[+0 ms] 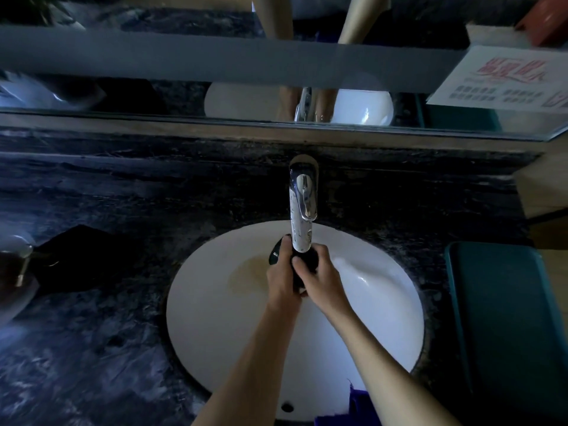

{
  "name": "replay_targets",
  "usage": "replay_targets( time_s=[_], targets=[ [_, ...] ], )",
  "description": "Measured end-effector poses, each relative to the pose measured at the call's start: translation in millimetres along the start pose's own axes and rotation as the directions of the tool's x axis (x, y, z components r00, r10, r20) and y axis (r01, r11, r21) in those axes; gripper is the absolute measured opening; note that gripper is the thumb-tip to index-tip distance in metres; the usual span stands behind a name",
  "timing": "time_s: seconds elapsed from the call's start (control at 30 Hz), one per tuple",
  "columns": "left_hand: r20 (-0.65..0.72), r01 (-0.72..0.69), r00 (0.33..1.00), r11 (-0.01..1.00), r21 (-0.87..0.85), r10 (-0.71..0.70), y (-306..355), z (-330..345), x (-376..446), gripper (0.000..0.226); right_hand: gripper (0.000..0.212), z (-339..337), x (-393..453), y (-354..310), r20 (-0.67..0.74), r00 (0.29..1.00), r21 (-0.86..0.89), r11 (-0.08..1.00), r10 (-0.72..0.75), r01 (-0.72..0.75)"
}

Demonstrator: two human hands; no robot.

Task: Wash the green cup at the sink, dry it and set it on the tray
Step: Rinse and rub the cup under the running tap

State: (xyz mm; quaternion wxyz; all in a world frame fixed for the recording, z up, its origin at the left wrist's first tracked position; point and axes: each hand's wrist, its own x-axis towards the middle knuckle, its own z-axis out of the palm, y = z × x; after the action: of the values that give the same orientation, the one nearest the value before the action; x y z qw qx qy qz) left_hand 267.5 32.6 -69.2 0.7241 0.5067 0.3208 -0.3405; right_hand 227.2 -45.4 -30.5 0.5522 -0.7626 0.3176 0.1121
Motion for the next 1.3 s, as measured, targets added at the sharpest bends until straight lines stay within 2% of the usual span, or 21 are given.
replay_targets(
  time_s=[0.03, 0.07, 0.17, 0.2, 0.23, 0.27, 0.33, 0.4, 0.47, 0.53, 0.6, 0.67, 0.77, 0.83, 0.93, 1.0, 1.03, 1.1, 1.17, 1.23, 1.3],
  targets=[
    [0.015, 0.006, 1.000, 1.000, 0.016, -0.006, 0.9, 1.4, -0.6, 0.045, 0.031, 0.4, -0.6, -1.0, -0.019, 1.000, 0.000, 1.000, -0.002, 0.002],
    [0.031, 0.019, 0.999, 1.000, 0.019, -0.020, -1.0, -1.0, 2.7, 0.048, 0.029, -1.6, -1.4, -5.5, -0.022, 0.998, 0.103, 0.993, 0.053, -0.050],
    [0.078, 0.062, 0.995, 0.996, -0.069, -0.056, 3.8, -2.4, -1.2, 0.073, 0.035, -8.1, 4.8, -13.6, 0.150, 0.915, 0.421, 0.814, 0.374, -0.401],
    [0.066, 0.058, 0.996, 0.992, -0.111, -0.051, 1.2, -3.2, 2.4, 0.079, 0.039, -8.5, 7.6, -13.5, 0.203, 0.886, 0.436, 0.772, 0.417, -0.463],
    [0.043, 0.060, 0.998, 0.989, -0.133, -0.055, 1.4, -1.7, 0.5, 0.081, 0.042, -7.0, 9.4, -12.8, 0.220, 0.887, 0.420, 0.782, 0.406, -0.461],
    [0.010, 0.050, 0.999, 0.990, -0.135, -0.049, 0.0, -0.3, -0.4, 0.078, 0.042, -3.1, 10.1, -11.9, 0.192, 0.916, 0.401, 0.823, 0.354, -0.402],
    [-0.056, 0.015, 0.998, 0.995, -0.098, -0.020, -1.3, 2.7, -2.2, 0.062, 0.040, 4.5, 8.9, -5.0, 0.041, 0.987, 0.246, 0.956, 0.155, -0.160],
    [-0.058, -0.007, 0.998, 0.998, -0.064, 0.003, -1.3, 2.9, -3.8, 0.054, 0.039, 8.9, 4.3, -1.8, -0.046, 0.999, 0.067, 0.998, -0.007, 0.010],
    [-0.024, -0.003, 1.000, 0.997, -0.075, 0.001, 0.6, 0.8, -3.6, 0.065, 0.039, 7.3, 3.0, -5.9, -0.047, 0.997, 0.137, 0.989, 0.057, -0.051],
    [0.025, 0.013, 1.000, 0.994, -0.107, -0.011, 2.4, -2.7, -2.1, 0.088, 0.039, 2.5, 7.3, -11.8, 0.032, 0.961, 0.284, 0.919, 0.275, -0.273],
    [0.012, 0.023, 1.000, 0.984, -0.179, -0.021, 0.7, -3.5, -1.3, 0.093, 0.040, -0.4, 10.3, -18.7, 0.119, 0.913, 0.296, 0.864, 0.390, -0.408],
    [-0.040, 0.030, 0.998, 0.975, -0.219, -0.040, 0.9, 0.2, -5.8, 0.085, 0.042, 6.4, 12.6, -13.0, 0.043, 0.956, 0.229, 0.929, 0.289, -0.291],
    [-0.085, -0.043, 0.996, 0.990, -0.136, 0.031, -1.3, 1.3, -5.2, 0.056, 0.042, 19.9, 3.2, -2.6, -0.128, 0.991, 0.023, 0.999, -0.028, 0.031],
    [-0.009, -0.047, 0.999, 0.995, -0.091, 0.046, -1.6, -1.5, -5.0, 0.048, 0.040, 21.3, -4.6, -4.4, -0.181, 0.982, 0.032, 0.997, -0.058, 0.065],
    [0.065, 0.023, 0.998, 0.992, -0.121, -0.016, -1.2, -5.6, -2.8, 0.063, 0.035, 14.2, 1.9, -8.7, -0.105, 0.980, 0.223, 0.965, 0.167, -0.141],
    [0.044, 0.054, 0.998, 0.988, -0.143, -0.048, 0.5, -5.4, -5.5, 0.077, 0.035, 8.4, 10.0, -15.1, 0.019, 0.928, 0.333, 0.873, 0.372, -0.357],
    [0.032, 0.059, 0.998, 0.986, -0.157, -0.054, 0.8, -4.2, -7.3, 0.081, 0.035, 6.4, 10.4, -19.6, 0.064, 0.911, 0.337, 0.850, 0.408, -0.405],
    [0.005, 0.085, 0.996, 0.979, -0.185, -0.085, 1.4, -4.5, -9.0, 0.085, 0.034, 7.6, 7.9, -20.8, 0.059, 0.939, 0.246, 0.907, 0.339, -0.343],
    [0.000, 0.087, 0.996, 0.975, -0.205, -0.089, 4.3, -4.9, -9.3, 0.085, 0.028, 8.9, -0.7, -16.7, -0.008, 0.994, 0.069, 0.992, 0.105, -0.104],
    [0.039, 0.101, 0.995, 0.979, -0.179, -0.096, 6.1, -6.4, -8.9, 0.076, 0.036, 8.0, -7.6, -10.2, 0.007, 0.995, -0.005, 0.995, -0.097, 0.097],
    [0.109, 0.123, 0.989, 0.961, -0.250, -0.098, 9.4, -7.8, -8.4, 0.059, 0.050, 5.8, -5.8, 0.6, 0.059, 0.985, 0.006, 0.986, -0.165, 0.165]
  ],
)
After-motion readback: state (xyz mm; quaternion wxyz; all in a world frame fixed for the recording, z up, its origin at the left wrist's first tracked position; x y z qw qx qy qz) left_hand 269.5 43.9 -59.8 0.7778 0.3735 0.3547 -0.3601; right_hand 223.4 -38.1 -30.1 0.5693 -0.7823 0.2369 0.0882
